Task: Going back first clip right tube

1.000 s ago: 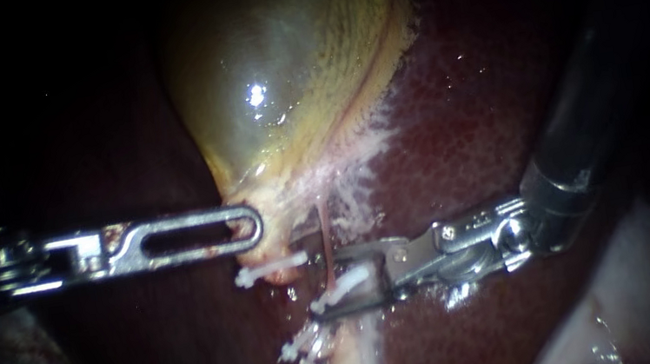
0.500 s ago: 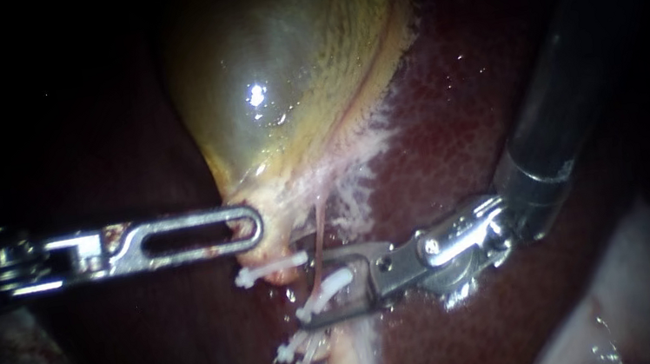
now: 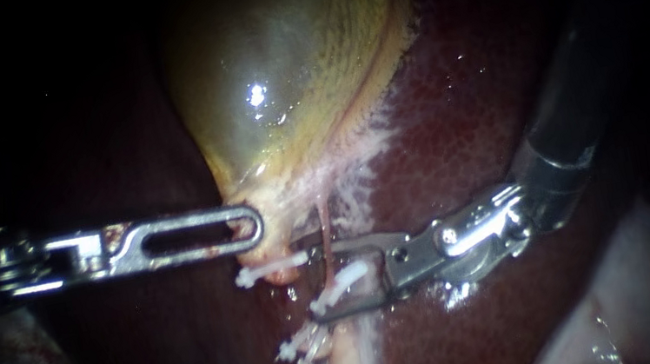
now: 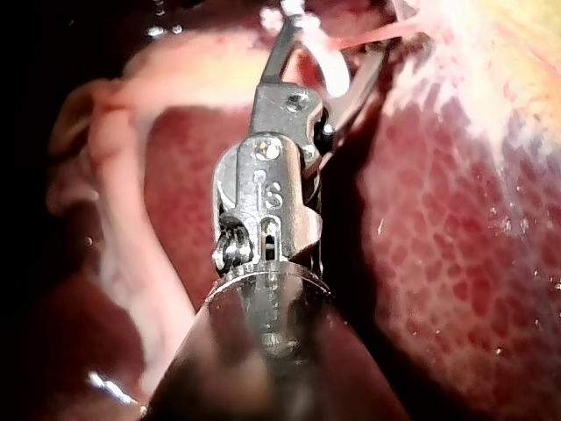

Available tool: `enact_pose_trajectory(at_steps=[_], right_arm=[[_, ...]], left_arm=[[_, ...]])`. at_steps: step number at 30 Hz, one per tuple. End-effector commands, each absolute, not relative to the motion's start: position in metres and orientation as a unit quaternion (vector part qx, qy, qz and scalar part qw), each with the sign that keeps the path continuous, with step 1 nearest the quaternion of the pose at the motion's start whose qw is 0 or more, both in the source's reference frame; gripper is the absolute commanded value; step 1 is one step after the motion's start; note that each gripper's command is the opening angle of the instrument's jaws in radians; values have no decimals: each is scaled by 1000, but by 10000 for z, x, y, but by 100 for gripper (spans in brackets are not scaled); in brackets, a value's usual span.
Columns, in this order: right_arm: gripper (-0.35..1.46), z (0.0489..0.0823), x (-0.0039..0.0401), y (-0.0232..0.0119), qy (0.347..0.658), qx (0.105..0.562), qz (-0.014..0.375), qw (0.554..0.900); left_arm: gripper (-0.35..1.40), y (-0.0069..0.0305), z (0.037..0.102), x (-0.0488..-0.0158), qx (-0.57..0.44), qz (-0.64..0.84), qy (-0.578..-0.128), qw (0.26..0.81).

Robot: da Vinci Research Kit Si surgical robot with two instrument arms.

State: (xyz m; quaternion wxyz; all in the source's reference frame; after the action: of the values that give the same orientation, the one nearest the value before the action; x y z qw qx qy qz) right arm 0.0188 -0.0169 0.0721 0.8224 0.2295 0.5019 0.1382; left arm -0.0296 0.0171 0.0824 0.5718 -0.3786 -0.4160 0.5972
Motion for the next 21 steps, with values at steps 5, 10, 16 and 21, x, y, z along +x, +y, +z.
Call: enact_pose_trajectory(at_steps=[5,10,16,21], right_arm=[[53,722,188,-170,497,243,162,817],[52,723,188,-171,491,259,188,810],[50,729,190,-175,475,295,250,791],[50,743,196,-179,466,307,275,783]], left_arm=[[-35,171,824,-296,-379,597,-416,572],[-35,171,824,-296,-379,597,-416,572],[-35,171,824,-296,-379,597,-416,572],[-35,171,824,-296,-379,597,-416,572]])
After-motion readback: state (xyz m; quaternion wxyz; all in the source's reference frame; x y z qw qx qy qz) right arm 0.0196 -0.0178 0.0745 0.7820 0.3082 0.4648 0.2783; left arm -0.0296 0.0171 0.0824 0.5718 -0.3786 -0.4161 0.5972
